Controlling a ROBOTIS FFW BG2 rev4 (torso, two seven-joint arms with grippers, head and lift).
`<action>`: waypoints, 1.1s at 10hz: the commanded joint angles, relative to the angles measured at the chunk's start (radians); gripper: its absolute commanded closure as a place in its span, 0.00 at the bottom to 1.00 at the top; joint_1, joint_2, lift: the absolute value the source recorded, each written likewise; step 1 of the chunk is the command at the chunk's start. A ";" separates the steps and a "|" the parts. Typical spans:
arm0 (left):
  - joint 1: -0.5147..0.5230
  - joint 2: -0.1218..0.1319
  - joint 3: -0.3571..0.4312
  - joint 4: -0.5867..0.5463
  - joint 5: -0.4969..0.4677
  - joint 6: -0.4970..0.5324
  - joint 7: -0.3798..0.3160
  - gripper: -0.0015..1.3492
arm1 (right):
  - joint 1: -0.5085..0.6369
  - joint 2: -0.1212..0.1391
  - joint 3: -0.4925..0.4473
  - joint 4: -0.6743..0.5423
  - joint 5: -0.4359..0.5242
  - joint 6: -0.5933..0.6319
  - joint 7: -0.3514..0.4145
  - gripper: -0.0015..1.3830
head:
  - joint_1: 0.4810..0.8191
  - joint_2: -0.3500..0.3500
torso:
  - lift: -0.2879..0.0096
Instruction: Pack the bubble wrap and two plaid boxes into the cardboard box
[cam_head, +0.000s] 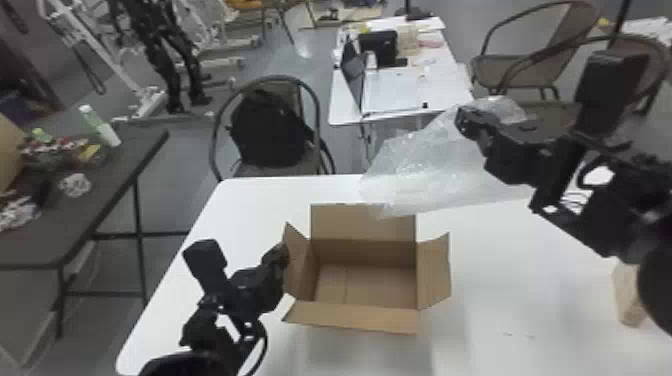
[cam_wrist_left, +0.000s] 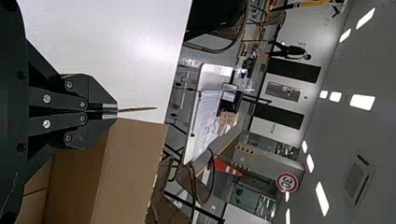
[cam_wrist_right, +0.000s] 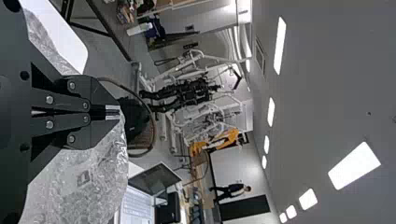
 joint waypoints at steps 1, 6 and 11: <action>-0.002 0.005 -0.005 0.000 0.001 0.000 0.001 0.90 | -0.046 0.022 0.067 0.118 -0.054 -0.038 0.018 0.92 | 0.53 0.92 | 0.84; -0.009 0.013 -0.018 0.002 -0.005 0.008 0.007 0.90 | -0.134 0.074 0.202 0.285 -0.196 -0.038 0.075 0.92 | 0.57 1.00 | 0.84; -0.008 0.059 -0.057 0.002 0.019 0.006 0.048 0.90 | -0.200 0.073 0.286 0.312 -0.330 0.106 0.099 0.92 | 0.60 1.00 | 0.84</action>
